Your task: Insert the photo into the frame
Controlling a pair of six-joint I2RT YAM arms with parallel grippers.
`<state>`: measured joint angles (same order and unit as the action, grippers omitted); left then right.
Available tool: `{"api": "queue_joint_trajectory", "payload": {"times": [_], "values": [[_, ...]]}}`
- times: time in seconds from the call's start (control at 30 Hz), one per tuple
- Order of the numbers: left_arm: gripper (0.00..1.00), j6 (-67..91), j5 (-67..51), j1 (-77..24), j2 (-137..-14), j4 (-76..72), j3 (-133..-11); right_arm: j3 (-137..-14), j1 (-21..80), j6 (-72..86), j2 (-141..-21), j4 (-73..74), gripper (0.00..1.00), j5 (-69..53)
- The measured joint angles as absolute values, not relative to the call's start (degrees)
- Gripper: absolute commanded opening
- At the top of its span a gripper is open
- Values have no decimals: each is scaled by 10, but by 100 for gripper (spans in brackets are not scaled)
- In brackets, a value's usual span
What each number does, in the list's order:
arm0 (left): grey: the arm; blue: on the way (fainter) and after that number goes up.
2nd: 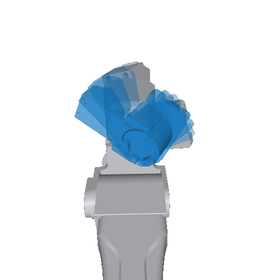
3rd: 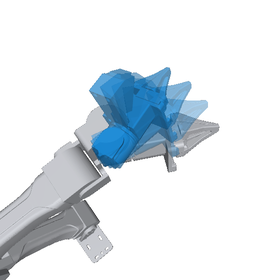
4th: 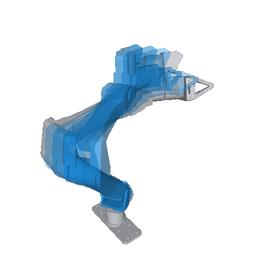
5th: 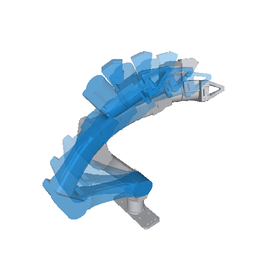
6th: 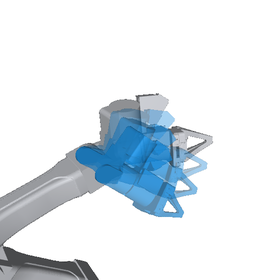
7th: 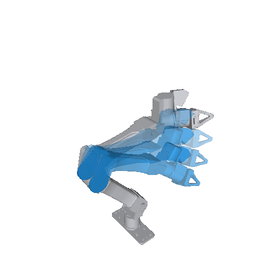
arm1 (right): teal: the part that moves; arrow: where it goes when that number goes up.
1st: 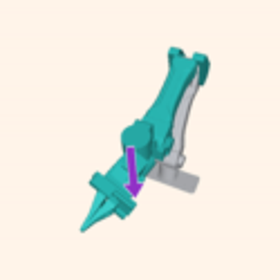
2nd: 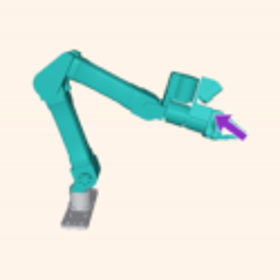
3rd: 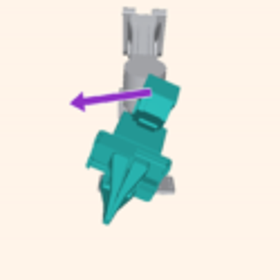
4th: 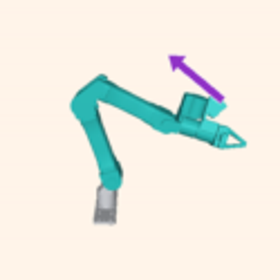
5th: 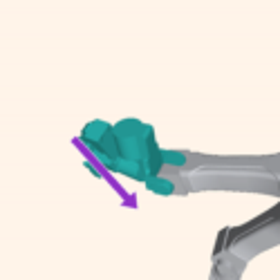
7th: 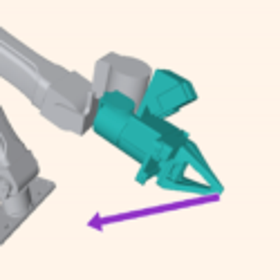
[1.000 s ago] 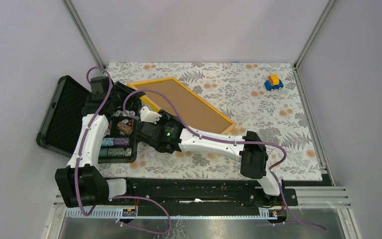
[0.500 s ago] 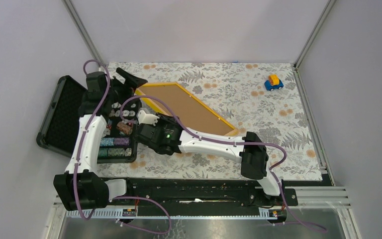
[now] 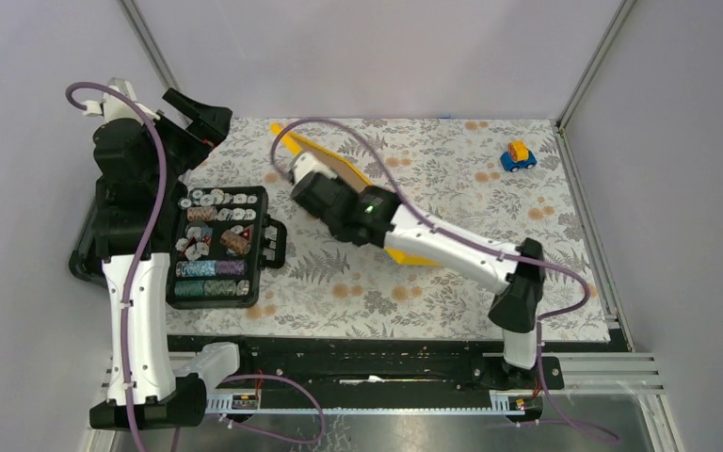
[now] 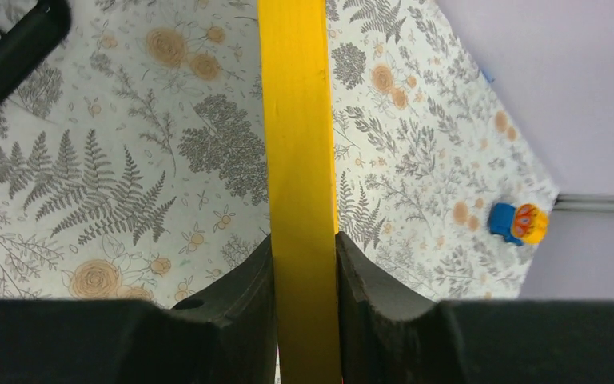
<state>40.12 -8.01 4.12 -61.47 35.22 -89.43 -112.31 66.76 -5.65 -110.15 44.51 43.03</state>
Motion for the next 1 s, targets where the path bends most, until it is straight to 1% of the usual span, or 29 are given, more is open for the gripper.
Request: {"api": "queue_joint_trajectory", "payload": {"times": [0.2, 0.37, 0.5, 0.7, 0.83, 0.87, 1.0], "values": [[99, 399, -72, 40, -619, 354, -836, -1121, 551, 9, -1032, 458, 0, 326], [98, 402, -98, 31, -622, 336, -764, -1099, 391, 86, -971, 455, 0, 200], [98, 404, -132, 18, -622, 300, -711, -1054, 269, 138, -940, 428, 0, 92], [98, 398, -157, 3, -629, 263, -674, -914, 135, 201, -875, 327, 0, -61], [98, 387, -158, -7, -640, 238, -665, -798, 89, 249, -830, 243, 0, -131], [98, 382, -157, -11, -641, 231, -660, -787, 85, 254, -827, 238, 0, -137], [97, 364, -147, -18, -642, 224, -642, -677, 69, 297, -803, 154, 0, -194]]}}
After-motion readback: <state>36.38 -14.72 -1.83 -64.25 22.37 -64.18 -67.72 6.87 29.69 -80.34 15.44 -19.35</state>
